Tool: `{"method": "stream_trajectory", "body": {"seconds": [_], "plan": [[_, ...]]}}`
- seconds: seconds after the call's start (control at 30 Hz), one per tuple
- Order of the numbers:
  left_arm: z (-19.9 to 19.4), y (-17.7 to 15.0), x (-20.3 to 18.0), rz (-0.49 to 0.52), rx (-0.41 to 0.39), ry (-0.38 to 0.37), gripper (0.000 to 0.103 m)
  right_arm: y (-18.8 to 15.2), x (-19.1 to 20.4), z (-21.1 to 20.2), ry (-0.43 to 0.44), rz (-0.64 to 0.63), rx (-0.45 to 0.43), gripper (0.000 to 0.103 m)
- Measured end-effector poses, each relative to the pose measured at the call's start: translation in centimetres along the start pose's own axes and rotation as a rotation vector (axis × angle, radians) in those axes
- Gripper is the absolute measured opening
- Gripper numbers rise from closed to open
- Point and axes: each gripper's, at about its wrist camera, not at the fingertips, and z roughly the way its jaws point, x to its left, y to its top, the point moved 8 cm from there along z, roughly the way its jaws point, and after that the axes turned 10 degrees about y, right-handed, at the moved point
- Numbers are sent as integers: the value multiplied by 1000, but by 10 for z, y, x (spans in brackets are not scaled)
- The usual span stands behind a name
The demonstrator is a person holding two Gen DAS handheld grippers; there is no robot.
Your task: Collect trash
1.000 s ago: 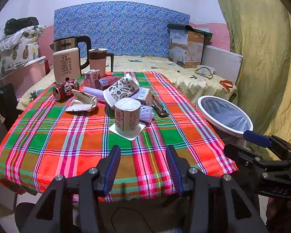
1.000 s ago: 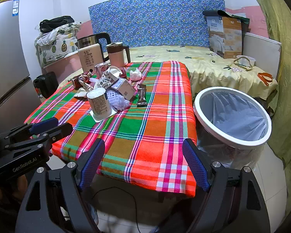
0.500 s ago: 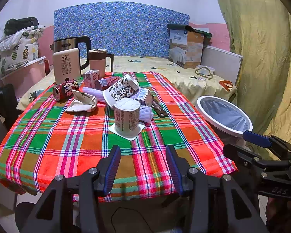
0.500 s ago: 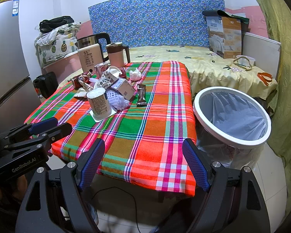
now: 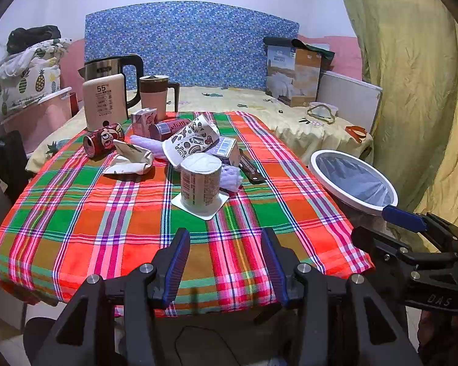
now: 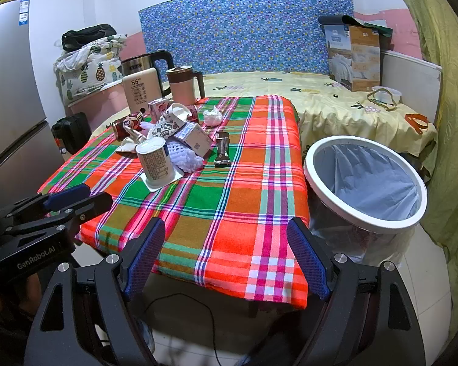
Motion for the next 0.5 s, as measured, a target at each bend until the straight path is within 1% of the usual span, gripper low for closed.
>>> {"method": "stream_trajectory", "body": {"seconds": [0.33, 0.5], "plan": [[6, 0, 1, 11, -6, 2, 48, 0, 0, 3, -1, 0, 6, 83], [18, -2, 3, 12, 18, -6, 48, 2, -2, 5, 1, 5, 2, 83]]}}
